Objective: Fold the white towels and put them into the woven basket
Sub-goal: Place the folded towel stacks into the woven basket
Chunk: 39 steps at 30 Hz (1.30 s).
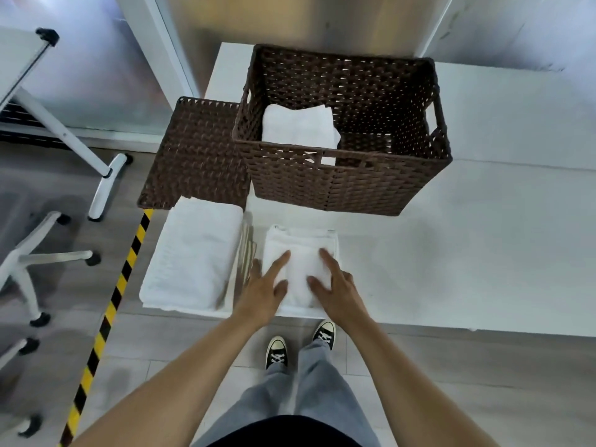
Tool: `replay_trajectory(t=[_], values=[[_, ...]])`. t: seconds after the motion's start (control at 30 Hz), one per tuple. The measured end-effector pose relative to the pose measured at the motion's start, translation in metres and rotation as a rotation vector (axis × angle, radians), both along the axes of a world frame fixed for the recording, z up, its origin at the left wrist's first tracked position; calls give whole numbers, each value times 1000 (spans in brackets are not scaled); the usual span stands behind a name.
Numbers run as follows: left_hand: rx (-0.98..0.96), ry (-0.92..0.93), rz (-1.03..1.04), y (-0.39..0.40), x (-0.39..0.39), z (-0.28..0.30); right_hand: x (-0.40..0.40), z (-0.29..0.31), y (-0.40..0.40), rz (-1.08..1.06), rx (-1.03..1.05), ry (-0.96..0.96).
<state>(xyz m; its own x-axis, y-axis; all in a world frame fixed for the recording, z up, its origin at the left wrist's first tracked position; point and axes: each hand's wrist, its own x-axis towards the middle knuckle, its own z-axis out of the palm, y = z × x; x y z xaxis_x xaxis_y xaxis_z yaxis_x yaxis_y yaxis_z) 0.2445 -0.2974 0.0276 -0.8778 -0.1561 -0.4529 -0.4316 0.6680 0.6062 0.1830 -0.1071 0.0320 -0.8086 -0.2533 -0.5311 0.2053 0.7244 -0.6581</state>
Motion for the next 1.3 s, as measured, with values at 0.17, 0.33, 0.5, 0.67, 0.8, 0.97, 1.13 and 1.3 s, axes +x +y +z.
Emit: replay_trajectory(t=[0.17, 0.33, 0.5, 0.67, 0.8, 0.97, 1.13, 1.3], values=[[131, -55, 42, -7, -12, -8, -16, -8, -2, 14, -98, -50], [280, -29, 120, -10, -18, -9, -20, -18, -6, -18, -156, -30], [425, 35, 212, -12, -18, -13, -16, -23, -13, -82, -114, 0], [470, 11, 274, -10, -23, -12, -20, -27, -12, -177, -257, -32], [565, 25, 376, -6, -30, -6, -25, -26, -9, -328, -435, -102], [555, 104, 448, 5, -34, 9, -31, -22, -8, -386, -494, -120], [500, 210, 405, 13, -29, 28, -25, 0, -1, -416, -534, -89], [498, 315, 342, 21, -23, 59, -26, 43, 9, -380, -594, -8]])
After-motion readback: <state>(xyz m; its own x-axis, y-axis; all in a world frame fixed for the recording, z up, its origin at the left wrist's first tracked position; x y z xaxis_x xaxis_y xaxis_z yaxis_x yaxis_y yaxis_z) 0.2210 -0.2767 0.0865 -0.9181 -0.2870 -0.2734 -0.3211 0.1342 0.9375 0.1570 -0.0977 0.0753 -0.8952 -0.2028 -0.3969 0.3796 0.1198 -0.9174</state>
